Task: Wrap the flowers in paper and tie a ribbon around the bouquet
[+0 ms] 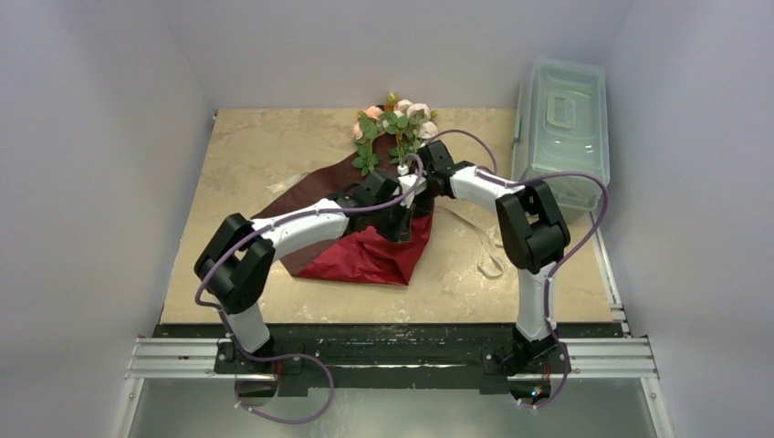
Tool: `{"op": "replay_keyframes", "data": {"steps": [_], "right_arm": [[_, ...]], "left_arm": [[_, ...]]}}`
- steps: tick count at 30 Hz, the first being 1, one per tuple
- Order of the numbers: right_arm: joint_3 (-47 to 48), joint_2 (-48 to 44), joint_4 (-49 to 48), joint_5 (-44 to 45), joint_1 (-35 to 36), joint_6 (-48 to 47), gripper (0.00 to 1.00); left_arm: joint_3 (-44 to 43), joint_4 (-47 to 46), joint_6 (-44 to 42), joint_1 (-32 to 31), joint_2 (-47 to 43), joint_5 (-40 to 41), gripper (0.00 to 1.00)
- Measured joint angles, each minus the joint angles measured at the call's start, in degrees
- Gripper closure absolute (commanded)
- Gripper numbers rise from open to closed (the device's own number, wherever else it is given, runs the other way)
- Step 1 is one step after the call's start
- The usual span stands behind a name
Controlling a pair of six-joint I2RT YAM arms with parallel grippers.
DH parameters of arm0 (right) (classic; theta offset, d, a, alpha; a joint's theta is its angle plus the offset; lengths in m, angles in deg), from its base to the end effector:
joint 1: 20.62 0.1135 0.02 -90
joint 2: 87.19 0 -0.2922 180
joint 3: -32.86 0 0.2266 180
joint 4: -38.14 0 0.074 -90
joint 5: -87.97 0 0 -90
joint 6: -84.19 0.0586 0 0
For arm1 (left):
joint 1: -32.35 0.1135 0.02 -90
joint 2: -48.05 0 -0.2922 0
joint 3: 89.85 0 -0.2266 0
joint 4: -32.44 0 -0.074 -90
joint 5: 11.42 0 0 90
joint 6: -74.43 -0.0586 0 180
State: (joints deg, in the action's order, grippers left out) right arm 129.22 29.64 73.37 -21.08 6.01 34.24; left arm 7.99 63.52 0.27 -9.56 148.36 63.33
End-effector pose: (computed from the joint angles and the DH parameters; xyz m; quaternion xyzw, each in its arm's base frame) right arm 0.3821 0.2130 0.1881 0.0616 0.9416 0.2919 0.1560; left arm 0.2672 -0.2605 0.2315 0.2546 0.8947 -0.2756 0.2423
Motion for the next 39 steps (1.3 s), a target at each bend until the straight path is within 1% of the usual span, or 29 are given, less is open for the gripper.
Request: {"op": "replay_keyframes", "data": {"steps": [4, 10, 13, 16, 22, 29, 32, 35, 38, 39], "right_arm": [[-0.04, -0.20, -0.24, -0.39, -0.07, 0.00, 0.41], [-0.83, -0.76, -0.74, -0.35, -0.22, 0.00, 0.41], [-0.90, -0.76, -0.68, -0.42, -0.11, -0.02, 0.41], [-0.90, -0.76, -0.59, -0.42, 0.00, -0.04, 0.41], [-0.63, -0.76, 0.26, -0.70, 0.11, -0.09, 0.39], [4.81, -0.76, 4.35, -1.07, -0.09, -1.01, 0.32], [6.86, -1.11, 5.11, -1.27, -1.14, -1.68, 0.29], [6.64, -3.04, 7.06, -1.25, -3.02, -2.38, 0.27], [4.87, -6.69, 8.02, -1.14, -5.31, -3.30, 0.27], [3.78, -8.24, 8.00, -1.05, -6.12, -3.63, 0.28]], "left_arm": [[-3.17, 0.15, -0.44, -3.76, -0.15, -1.18, 0.96], [-2.62, -0.46, -0.52, -5.03, 0.04, -4.00, 0.96], [-0.81, -2.03, -0.50, -5.05, 0.66, -4.74, 0.97], [2.84, -4.07, -0.42, -5.05, 1.42, -5.03, 0.97], [8.39, -7.26, 0.02, -5.05, 2.01, -4.46, 0.98], [10.88, -9.73, -0.28, -5.05, 1.44, -2.19, 0.98], [10.88, -9.99, -0.61, -5.14, 1.44, -1.68, 0.98], [10.88, -10.27, -1.07, -5.14, 1.46, -1.42, 0.93], [10.88, -10.58, -2.10, -5.16, 1.49, -1.11, 0.92], [10.88, -10.69, -2.58, -5.16, 1.49, -0.94, 0.92]]}}
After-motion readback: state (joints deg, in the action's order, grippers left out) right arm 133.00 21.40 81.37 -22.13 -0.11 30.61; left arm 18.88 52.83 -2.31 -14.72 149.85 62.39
